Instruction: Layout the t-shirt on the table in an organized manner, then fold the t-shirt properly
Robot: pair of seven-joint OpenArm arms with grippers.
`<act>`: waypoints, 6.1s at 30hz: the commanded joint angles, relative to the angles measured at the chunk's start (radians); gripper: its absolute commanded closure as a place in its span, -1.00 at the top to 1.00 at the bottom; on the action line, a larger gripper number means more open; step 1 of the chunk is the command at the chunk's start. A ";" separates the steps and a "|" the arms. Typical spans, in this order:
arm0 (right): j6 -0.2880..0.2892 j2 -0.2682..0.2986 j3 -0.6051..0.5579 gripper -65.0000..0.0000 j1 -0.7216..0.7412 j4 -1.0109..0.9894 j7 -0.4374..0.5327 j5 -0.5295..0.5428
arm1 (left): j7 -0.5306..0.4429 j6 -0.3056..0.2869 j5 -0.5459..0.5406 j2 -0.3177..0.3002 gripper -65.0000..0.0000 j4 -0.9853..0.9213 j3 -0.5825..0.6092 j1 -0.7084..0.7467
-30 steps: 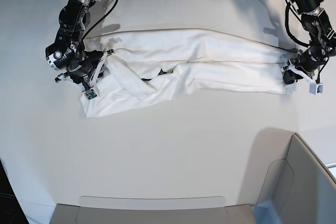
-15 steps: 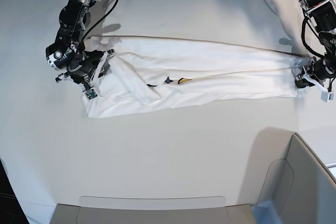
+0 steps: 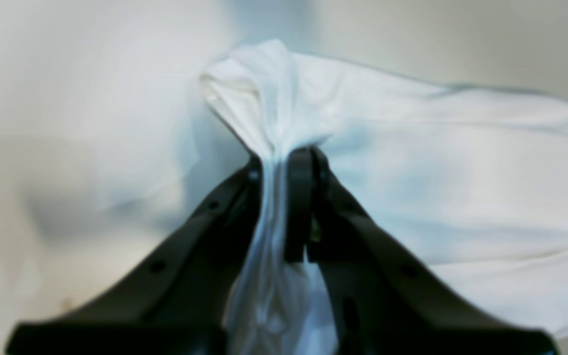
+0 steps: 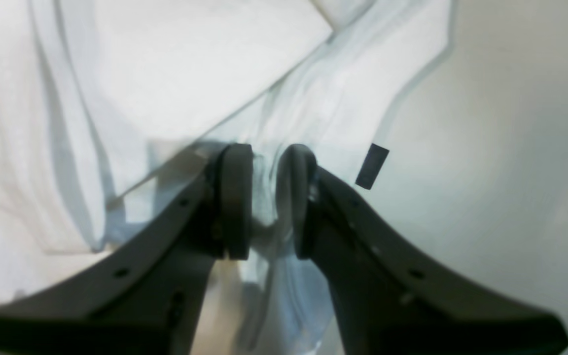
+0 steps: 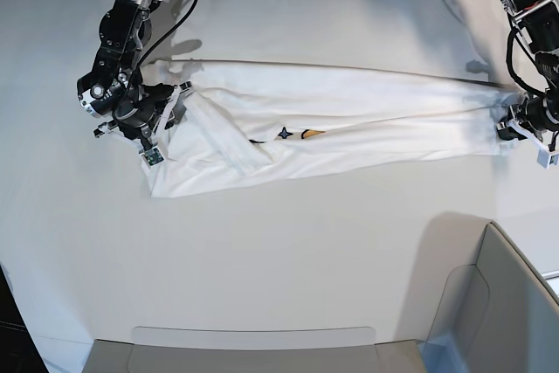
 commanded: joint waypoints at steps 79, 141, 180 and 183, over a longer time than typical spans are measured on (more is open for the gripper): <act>0.011 0.000 -0.004 -0.56 -0.002 0.005 -0.017 -0.014 | 0.329 0.016 0.045 0.667 -0.95 1.078 0.290 0.176; 0.011 0.007 0.000 -0.56 -0.022 0.011 -0.013 -0.012 | 0.127 0.016 0.041 0.694 -0.72 0.748 0.325 0.173; 0.011 0.023 -0.208 -0.56 -0.060 0.349 -0.011 0.198 | 0.329 0.026 0.042 0.600 -0.72 1.069 0.302 0.022; 0.011 -0.003 -0.222 -0.56 -0.079 0.375 -0.011 0.198 | 0.329 0.028 0.042 0.598 -0.72 1.072 0.226 0.032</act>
